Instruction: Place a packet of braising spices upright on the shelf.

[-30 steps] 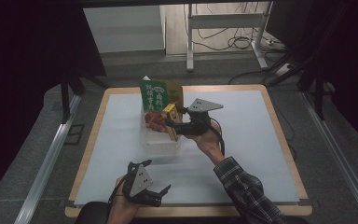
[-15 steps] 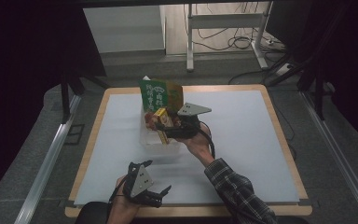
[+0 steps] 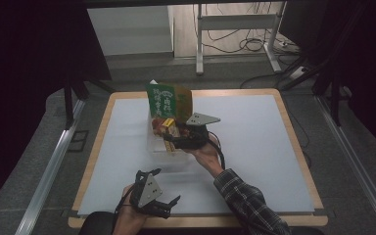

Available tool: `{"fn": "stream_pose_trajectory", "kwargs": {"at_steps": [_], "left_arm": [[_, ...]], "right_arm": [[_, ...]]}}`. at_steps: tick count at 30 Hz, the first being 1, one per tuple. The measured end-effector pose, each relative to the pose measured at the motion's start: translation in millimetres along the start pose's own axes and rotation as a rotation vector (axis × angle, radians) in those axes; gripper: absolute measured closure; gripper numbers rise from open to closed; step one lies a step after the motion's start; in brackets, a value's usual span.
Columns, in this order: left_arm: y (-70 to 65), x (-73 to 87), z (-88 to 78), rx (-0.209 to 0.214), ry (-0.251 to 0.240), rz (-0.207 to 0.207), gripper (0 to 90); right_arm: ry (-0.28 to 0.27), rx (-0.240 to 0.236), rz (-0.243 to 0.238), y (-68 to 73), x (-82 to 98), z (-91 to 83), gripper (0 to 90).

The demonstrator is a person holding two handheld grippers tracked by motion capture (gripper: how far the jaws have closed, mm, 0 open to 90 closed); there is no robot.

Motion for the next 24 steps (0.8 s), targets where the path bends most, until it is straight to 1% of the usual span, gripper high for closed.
{"fn": "stream_pose_trajectory", "kwargs": {"at_steps": [4, 5, 7, 8, 11, 14, 17, 21, 24], "left_arm": [[-1.3, 0.3, 0.6, 0.003, 0.004, 0.001, 0.0], [-1.5, 0.4, 0.8, 0.004, 0.005, 0.003, 0.0], [-2.2, 0.7, 1.5, 0.004, 0.008, 0.008, 0.0], [-2.5, 0.8, 1.6, 0.004, 0.009, 0.01, 0.0], [-2.6, 0.8, 1.6, 0.003, 0.009, 0.01, 0.0], [-2.2, 0.9, 2.0, 0.003, 0.01, 0.01, 0.0], [-3.1, 1.0, 1.8, 0.003, 0.011, 0.012, 0.0], [-3.5, 1.2, 1.9, 0.003, 0.013, 0.015, 0.0], [-3.4, 0.9, 1.9, 0.005, 0.011, 0.012, 0.0]], "right_arm": [[0.04, 0.013, -0.008, 0.8, 7.0, -0.6, 32.5], [0.065, 0.019, -0.007, 1.1, 10.4, -0.3, 32.6], [0.095, 0.024, -0.01, 1.9, 15.0, -0.6, 32.6], [0.098, 0.026, -0.01, 1.8, 16.1, -1.3, 32.6], [0.111, 0.028, 0.018, -0.2, 19.0, -2.8, 32.6], [0.122, 0.026, 0.016, -0.3, 21.9, -4.6, 32.7], [0.146, 0.033, 0.03, -1.2, 26.4, -3.6, 32.8], [0.172, 0.041, 0.021, 0.3, 30.8, -1.7, 32.8], [0.178, 0.046, 0.034, -0.6, 34.1, -1.5, 32.9]]}}
Point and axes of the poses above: each handheld gripper's, and its own axes: z roughly forward along the jaws, x roughly out of its underside, y roughly to its left, the point moved 6 cm from there along z, roughly forward along the jaws, and after that the axes turned 14 degrees about -x, right-handed, at the moved point
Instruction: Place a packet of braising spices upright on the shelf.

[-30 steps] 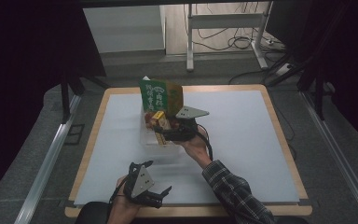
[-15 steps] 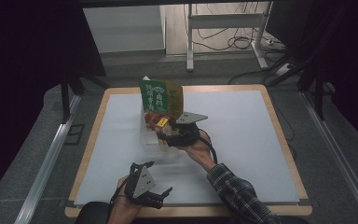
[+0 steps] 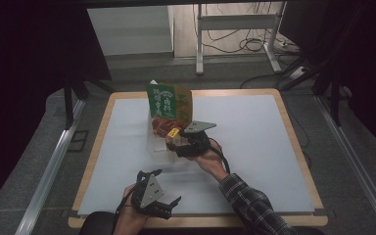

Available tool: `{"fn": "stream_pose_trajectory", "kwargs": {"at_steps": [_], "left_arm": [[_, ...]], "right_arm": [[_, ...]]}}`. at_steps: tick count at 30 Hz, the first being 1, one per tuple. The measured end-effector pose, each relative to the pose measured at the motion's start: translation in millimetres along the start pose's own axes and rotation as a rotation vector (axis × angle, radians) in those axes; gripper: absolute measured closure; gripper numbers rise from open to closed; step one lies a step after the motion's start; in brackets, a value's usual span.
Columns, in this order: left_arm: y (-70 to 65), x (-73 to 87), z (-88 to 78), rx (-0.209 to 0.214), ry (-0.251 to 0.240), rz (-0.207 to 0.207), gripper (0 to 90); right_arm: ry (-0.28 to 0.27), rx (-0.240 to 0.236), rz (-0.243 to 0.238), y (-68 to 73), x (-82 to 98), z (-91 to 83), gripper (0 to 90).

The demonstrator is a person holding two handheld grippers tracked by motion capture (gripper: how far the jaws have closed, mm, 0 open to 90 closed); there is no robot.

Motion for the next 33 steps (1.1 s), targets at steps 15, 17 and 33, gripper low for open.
{"fn": "stream_pose_trajectory", "kwargs": {"at_steps": [15, 17, 33], "left_arm": [[3.2, -0.1, -0.9, -0.014, -0.003, -0.002, 0.0], [3.2, -0.1, -1.0, -0.015, -0.003, -0.003, 0.0], [3.0, 0.0, -0.4, -0.019, -0.002, 0.007, 0.0]], "right_arm": [[0.082, -0.013, -0.031, -0.2, -5.3, -0.2, 27.9], [0.078, -0.021, -0.022, -0.8, -6.0, -1.4, 26.5], [0.119, -0.059, -0.015, 4.7, -11.6, -4.1, 8.2]]}}
Point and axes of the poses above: each handheld gripper's, and its own axes: z roughly forward along the jaws, x roughly out of its underside, y roughly to its left, the point moved 6 cm from there along z, roughly forward along the jaws, and after that the axes turned 14 degrees about -x, right-handed, at the moved point
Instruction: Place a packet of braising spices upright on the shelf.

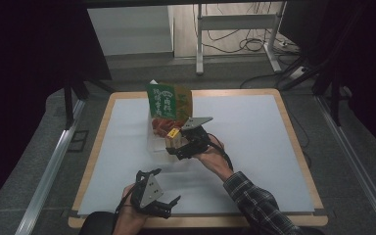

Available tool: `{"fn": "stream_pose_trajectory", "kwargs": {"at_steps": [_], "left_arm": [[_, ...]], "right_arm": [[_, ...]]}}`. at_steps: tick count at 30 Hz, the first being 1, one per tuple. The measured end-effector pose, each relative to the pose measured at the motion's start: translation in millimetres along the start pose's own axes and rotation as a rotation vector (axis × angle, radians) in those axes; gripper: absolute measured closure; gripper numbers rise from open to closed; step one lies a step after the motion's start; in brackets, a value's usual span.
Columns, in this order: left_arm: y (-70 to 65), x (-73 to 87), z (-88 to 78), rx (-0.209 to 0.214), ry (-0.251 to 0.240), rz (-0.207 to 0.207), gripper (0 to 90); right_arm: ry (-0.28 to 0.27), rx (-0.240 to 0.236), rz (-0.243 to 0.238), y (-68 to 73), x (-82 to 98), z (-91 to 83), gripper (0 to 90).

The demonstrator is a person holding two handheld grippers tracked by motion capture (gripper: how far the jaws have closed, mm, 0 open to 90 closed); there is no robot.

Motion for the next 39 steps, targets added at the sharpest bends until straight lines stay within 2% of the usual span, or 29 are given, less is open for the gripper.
{"fn": "stream_pose_trajectory", "kwargs": {"at_steps": [16, 28, 39], "left_arm": [[1.3, 0.8, 0.8, -0.003, 0.004, -0.017, 0.0], [2.3, 0.8, 0.9, -0.006, 0.003, -0.014, 0.0], [2.2, 1.3, 0.8, -0.005, 0.008, -0.011, 0.0]], "right_arm": [[0.029, 0.003, -0.018, 4.9, -3.7, -15.9, 5.9], [0.065, 0.008, -0.031, 7.8, 4.5, -24.4, 4.6], [0.068, 0.028, -0.04, 10.2, 7.4, -36.7, 4.3]]}}
Point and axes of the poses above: each handheld gripper's, and its own axes: z roughly forward along the jaws, x roughly out of its underside, y roughly to its left, the point moved 6 cm from there along z, roughly forward along the jaws, and after that the axes turned 14 degrees about -x, right-handed, at the moved point
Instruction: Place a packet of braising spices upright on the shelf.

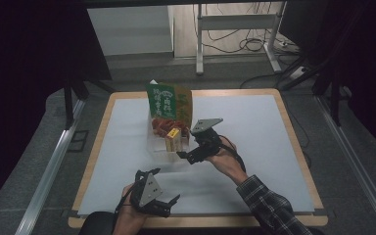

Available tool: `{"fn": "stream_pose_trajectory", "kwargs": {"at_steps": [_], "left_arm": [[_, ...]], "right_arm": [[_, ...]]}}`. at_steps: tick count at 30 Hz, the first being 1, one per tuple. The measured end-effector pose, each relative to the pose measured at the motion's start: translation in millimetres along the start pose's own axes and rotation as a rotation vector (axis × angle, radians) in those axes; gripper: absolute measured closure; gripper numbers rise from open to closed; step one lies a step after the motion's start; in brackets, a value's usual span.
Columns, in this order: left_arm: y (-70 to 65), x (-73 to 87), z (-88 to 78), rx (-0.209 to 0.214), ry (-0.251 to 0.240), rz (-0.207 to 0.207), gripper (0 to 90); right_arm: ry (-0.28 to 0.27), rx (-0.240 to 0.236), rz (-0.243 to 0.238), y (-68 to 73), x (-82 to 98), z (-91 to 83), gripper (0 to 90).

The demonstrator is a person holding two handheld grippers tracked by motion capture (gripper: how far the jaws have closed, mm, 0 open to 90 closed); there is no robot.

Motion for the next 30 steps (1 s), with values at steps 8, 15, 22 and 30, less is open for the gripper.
{"fn": "stream_pose_trajectory", "kwargs": {"at_steps": [8, 15, 22, 30], "left_arm": [[-1.1, -0.3, 0.2, 0.003, -0.005, -0.005, 0.0], [-1.2, 0.2, 0.9, 0.002, -0.002, 0.002, 0.0], [-1.4, 0.3, 1.2, 0.005, 0.002, 0.013, 0.0], [-2.1, 0.0, 1.3, 0.005, -0.002, 0.009, 0.0]], "right_arm": [[0.005, 0.013, 0.008, 0.5, 4.9, -9.7, 4.3], [0.019, 0.021, 0.013, 1.7, 11.2, -17.9, 4.1], [0.034, 0.034, 0.021, 2.5, 20.2, -27.9, 3.4], [0.04, 0.044, 0.039, 2.9, 29.3, -40.6, 2.6]]}}
Point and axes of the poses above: each handheld gripper's, and its own axes: z roughly forward along the jaws, x roughly out of its underside, y roughly to its left, the point moved 6 cm from there along z, roughly forward along the jaws, and after that the axes turned 14 degrees about -x, right-handed, at the moved point
